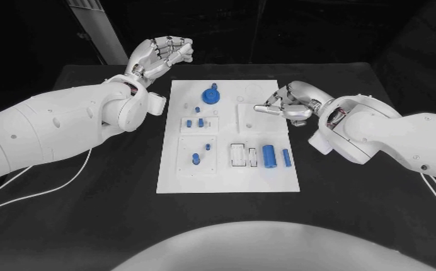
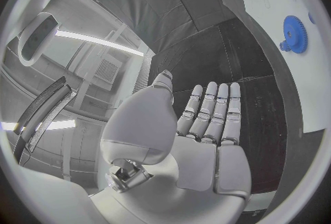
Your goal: Assemble the parts on the task board
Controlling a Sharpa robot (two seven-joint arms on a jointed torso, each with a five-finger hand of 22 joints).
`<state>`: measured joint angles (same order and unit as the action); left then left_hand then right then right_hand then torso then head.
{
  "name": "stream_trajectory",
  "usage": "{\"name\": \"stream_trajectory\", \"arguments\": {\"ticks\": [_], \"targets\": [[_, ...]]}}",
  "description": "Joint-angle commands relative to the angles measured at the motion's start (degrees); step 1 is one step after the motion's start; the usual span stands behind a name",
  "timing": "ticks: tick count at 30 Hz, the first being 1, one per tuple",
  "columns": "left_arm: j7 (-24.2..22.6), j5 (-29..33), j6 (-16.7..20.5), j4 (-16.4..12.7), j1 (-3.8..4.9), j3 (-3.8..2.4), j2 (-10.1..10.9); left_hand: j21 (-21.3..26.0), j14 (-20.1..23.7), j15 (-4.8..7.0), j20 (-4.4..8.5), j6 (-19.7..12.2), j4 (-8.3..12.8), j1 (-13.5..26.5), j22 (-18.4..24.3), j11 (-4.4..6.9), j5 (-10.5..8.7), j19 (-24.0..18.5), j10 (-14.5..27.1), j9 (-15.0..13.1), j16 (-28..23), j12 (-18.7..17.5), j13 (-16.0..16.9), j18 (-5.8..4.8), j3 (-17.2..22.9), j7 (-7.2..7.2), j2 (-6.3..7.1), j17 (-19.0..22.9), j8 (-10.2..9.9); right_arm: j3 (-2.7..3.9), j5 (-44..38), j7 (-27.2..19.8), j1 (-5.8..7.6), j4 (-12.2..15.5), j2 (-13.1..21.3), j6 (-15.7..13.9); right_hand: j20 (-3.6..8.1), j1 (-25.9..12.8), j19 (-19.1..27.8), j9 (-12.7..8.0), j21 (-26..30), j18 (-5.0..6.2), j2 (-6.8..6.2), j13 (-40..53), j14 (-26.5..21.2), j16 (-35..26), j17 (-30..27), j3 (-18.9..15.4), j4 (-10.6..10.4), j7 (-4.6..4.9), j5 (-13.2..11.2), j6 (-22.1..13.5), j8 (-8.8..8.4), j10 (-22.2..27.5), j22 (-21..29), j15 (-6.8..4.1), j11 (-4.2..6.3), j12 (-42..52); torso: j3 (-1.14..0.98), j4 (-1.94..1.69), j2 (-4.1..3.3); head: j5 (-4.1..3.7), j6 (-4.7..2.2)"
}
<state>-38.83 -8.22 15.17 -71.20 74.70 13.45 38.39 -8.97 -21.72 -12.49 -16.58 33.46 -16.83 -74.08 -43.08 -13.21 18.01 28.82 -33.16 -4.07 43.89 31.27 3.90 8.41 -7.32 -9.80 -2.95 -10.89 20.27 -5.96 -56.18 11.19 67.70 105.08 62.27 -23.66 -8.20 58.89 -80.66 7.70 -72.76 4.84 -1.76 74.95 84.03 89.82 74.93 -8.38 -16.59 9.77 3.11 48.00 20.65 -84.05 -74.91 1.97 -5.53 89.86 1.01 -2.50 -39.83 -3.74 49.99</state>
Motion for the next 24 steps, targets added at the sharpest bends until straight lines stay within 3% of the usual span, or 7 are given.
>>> {"name": "stream_trajectory", "arguments": {"ticks": [1,4,7,8,12,16,24], "targets": [[-8.19,0.15,-0.61,0.08,0.07,-0.04,-0.20,0.23,0.36,-0.04,0.04,-0.36,0.10,0.15,0.10,-0.07,0.36,0.38,0.47,0.09,0.26,0.37,-0.06,-0.98,-0.33,-5.68,-0.47,0.05,0.31,-0.81,3.36,5.28,0.01,1.20,0.80,1.73,-0.12,-1.26,-4.28,0.69,-7.96,-2.53,-0.31,15.05,5.97,0.18,15.07,0.00,-0.29,-0.34,0.66,1.40,2.27,-5.95,-10.58,-0.03,0.03,0.14,0.04,0.03,-0.03,-1.12,0.01],[-8.22,0.15,-0.66,0.12,0.06,-0.03,-0.29,0.23,0.36,-0.04,0.04,-0.36,0.10,0.15,0.10,-0.07,0.36,0.38,0.47,0.09,0.26,0.37,-0.06,-0.98,-0.33,-5.68,-0.47,0.05,0.31,-1.31,2.29,8.07,0.00,1.74,1.05,2.41,0.51,-4.17,-7.73,1.56,-14.33,-4.04,-0.43,15.05,5.97,0.18,15.07,0.18,-0.29,-1.44,1.28,3.72,4.56,-5.95,-13.74,-0.52,0.89,0.14,0.07,-0.09,-0.08,-2.26,0.01],[-8.23,0.15,-0.67,0.13,0.05,-0.03,-0.30,0.24,0.37,-0.05,0.04,-0.38,0.10,0.15,0.10,-0.07,0.36,0.38,0.48,0.09,0.27,0.39,-0.06,-0.98,-0.34,-5.68,-0.48,0.07,0.33,-1.60,0.67,10.85,-0.04,2.11,1.10,3.20,1.13,-4.98,-9.29,1.90,-17.16,-4.82,-0.71,15.05,5.97,0.18,15.07,0.64,-0.30,-2.08,1.74,4.67,5.12,-5.95,-15.05,-1.11,1.52,0.14,-0.06,0.12,-0.11,-2.68,0.01],[-8.23,0.15,-0.68,0.13,0.05,-0.03,-0.29,0.24,0.37,-0.05,0.04,-0.38,0.10,0.15,0.10,-0.07,0.36,0.38,0.48,0.09,0.28,0.39,-0.06,-0.98,-0.34,-5.68,-0.48,0.08,0.33,-1.67,-0.06,11.94,-0.07,2.24,1.11,3.52,1.29,-5.09,-9.34,1.98,-17.24,-4.84,-0.80,15.05,5.97,0.18,15.07,0.81,-0.34,-2.22,1.99,4.88,5.20,-5.95,-15.09,-1.29,1.67,0.14,-0.08,0.11,-0.13,-2.75,0.01],[-8.23,0.15,-0.72,0.12,0.01,-0.03,-0.25,0.24,0.37,-0.05,0.04,-0.38,0.10,0.15,0.10,-0.07,0.36,0.38,0.48,0.09,0.28,0.39,-0.06,-0.98,-0.34,-5.68,-0.48,0.08,0.33,-1.83,-3.37,16.39,-0.14,2.75,1.08,5.18,2.17,-3.11,-9.34,2.53,-17.24,-4.84,-0.30,15.05,5.97,0.18,15.07,1.68,-0.10,-2.52,7.01,5.63,5.62,-5.95,-15.09,-2.19,1.91,0.14,-0.08,0.00,-0.05,-2.95,0.01],[-8.22,0.15,-0.72,0.11,-0.02,-0.03,-0.18,0.24,0.37,-0.05,0.04,-0.38,0.10,0.15,0.10,-0.07,0.36,0.38,0.48,0.09,0.28,0.39,-0.06,-0.98,-0.34,-5.68,-0.48,0.08,0.33,-1.88,-5.79,19.13,-0.17,3.22,0.97,6.20,2.13,0.00,-9.34,2.61,-17.24,-4.84,-0.82,15.05,5.97,0.18,15.07,1.86,0.29,-2.21,11.63,4.18,4.88,-5.95,-15.09,-1.88,1.72,0.14,-0.13,0.01,-0.07,-2.87,0.01],[-8.21,0.15,-0.72,0.06,-0.07,-0.03,-0.06,0.24,0.37,-0.05,0.04,-0.39,0.10,0.15,0.10,-0.07,0.36,0.38,0.48,0.09,0.28,0.40,-0.06,-0.98,-0.35,-5.68,-0.48,0.08,0.34,-1.91,-7.20,21.45,-0.19,3.94,0.88,6.77,2.01,1.21,-9.34,3.29,-17.24,-4.84,-0.96,15.05,5.97,0.18,15.07,1.71,0.09,-2.64,12.79,5.65,5.26,-5.95,-15.09,-1.89,2.03,0.14,-0.08,0.06,-0.08,-2.96,0.01]]}}
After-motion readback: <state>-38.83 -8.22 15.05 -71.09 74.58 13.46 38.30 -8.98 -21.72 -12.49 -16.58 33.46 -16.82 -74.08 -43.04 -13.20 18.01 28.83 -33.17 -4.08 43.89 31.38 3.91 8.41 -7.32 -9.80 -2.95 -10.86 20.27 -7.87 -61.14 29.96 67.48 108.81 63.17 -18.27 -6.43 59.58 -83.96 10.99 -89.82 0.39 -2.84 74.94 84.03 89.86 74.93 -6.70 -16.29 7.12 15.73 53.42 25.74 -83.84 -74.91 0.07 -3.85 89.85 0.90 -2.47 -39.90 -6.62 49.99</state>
